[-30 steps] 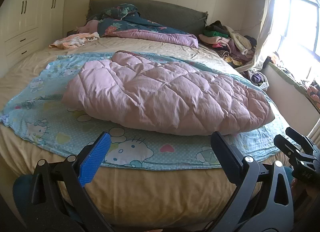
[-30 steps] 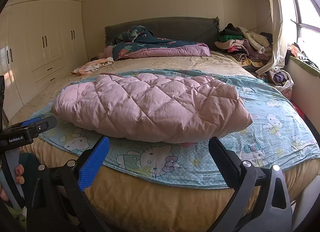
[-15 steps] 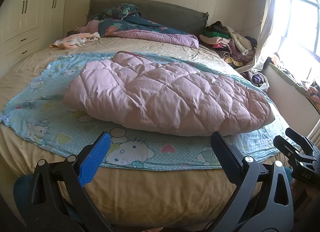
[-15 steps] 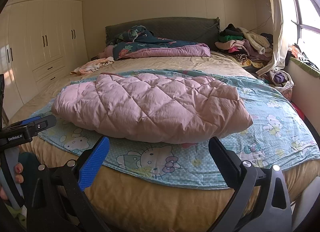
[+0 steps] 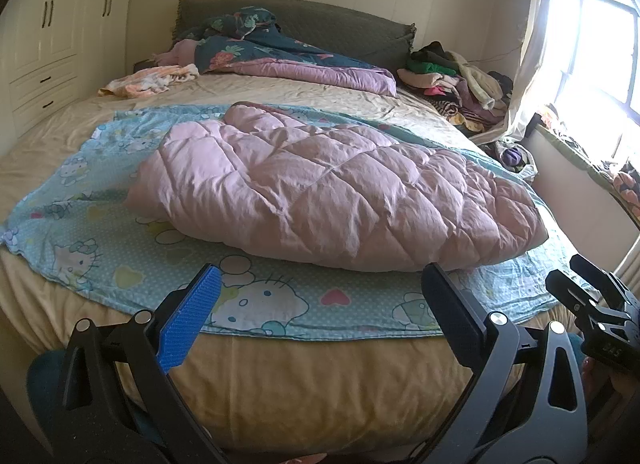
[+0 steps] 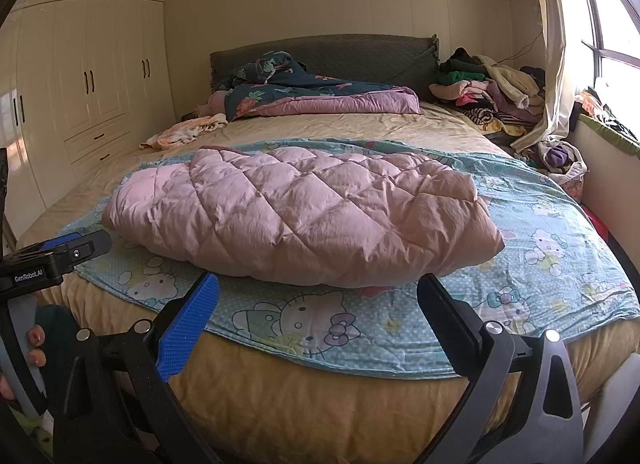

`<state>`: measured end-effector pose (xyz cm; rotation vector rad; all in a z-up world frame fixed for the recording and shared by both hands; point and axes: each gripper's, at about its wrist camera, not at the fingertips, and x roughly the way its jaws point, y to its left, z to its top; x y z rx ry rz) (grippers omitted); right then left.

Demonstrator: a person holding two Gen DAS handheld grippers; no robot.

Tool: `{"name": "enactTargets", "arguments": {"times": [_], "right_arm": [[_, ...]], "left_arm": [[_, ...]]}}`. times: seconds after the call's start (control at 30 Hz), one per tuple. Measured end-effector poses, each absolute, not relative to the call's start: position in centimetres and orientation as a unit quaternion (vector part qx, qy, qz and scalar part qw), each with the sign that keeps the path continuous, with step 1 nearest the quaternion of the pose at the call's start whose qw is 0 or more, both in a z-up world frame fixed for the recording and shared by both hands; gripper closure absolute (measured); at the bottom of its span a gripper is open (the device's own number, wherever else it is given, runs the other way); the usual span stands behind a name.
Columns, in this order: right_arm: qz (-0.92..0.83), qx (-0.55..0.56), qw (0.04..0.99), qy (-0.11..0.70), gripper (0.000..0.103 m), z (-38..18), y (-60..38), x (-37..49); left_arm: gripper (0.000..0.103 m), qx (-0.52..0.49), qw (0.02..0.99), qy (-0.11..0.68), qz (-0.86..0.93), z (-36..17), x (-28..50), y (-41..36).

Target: Fold large clothes

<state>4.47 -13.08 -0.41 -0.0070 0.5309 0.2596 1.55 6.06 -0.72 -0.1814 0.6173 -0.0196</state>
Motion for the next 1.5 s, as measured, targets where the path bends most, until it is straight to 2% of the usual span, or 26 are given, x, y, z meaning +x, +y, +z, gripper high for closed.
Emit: {"name": "enactTargets", "arguments": {"times": [1.5], "right_arm": [[0.121, -0.014, 0.957, 0.263, 0.004, -0.41, -13.36, 4.40]], "left_arm": [[0.009, -0.092, 0.946, 0.309, -0.019, -0.64, 1.24, 6.51]]}}
